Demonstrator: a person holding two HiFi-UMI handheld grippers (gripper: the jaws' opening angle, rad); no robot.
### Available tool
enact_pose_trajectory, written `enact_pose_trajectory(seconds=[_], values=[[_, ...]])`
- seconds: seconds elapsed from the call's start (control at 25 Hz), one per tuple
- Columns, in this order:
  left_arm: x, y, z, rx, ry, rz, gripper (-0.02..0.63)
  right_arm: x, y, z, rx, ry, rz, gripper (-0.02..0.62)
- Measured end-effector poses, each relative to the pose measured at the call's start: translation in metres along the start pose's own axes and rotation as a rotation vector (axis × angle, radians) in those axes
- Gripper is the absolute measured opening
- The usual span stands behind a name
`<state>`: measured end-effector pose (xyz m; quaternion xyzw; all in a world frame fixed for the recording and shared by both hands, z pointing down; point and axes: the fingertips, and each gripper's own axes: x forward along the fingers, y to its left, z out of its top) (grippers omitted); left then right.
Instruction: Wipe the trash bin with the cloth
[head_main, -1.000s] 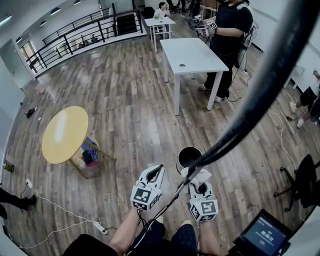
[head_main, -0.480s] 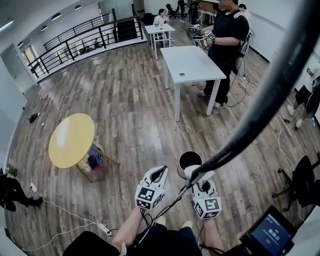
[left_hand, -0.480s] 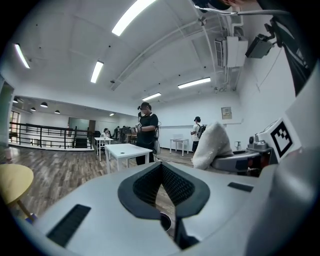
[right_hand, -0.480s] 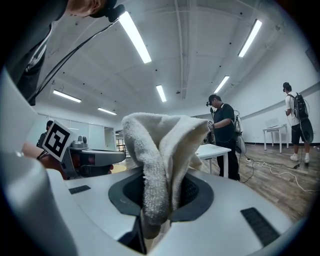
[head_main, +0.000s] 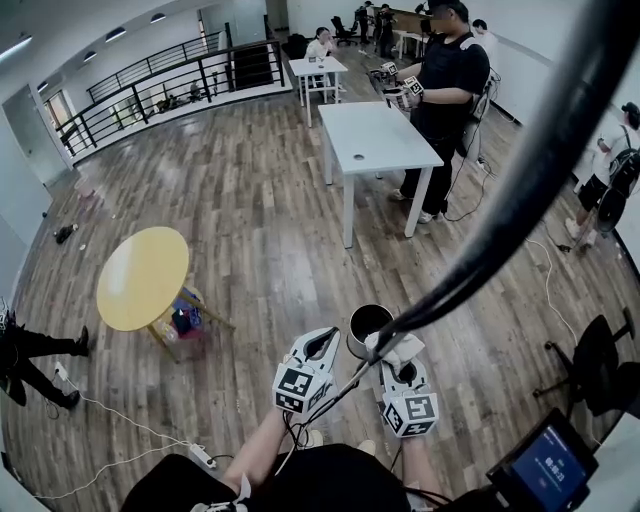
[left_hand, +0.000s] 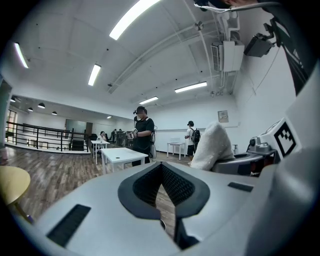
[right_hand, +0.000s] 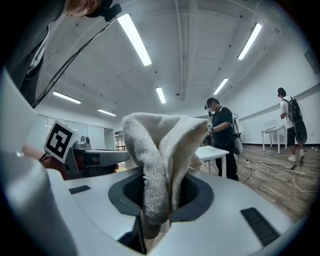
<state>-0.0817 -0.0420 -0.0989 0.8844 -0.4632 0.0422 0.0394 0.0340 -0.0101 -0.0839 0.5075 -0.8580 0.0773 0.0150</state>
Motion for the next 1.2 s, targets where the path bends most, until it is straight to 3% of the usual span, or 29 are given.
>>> enact_pose_trajectory(seconds=[0.6,1.2], values=[[-0.009,-0.035,0.007,0.016,-0.006,0.006,-0.003,-0.045,-0.012,0.002,-0.001,-0.002,-0.034,0.091],[-0.015,-0.038,0.022,0.025,-0.025,0.005,-0.003,-0.055,-0.008,0.010,-0.001,-0.012,-0.039,0.091]])
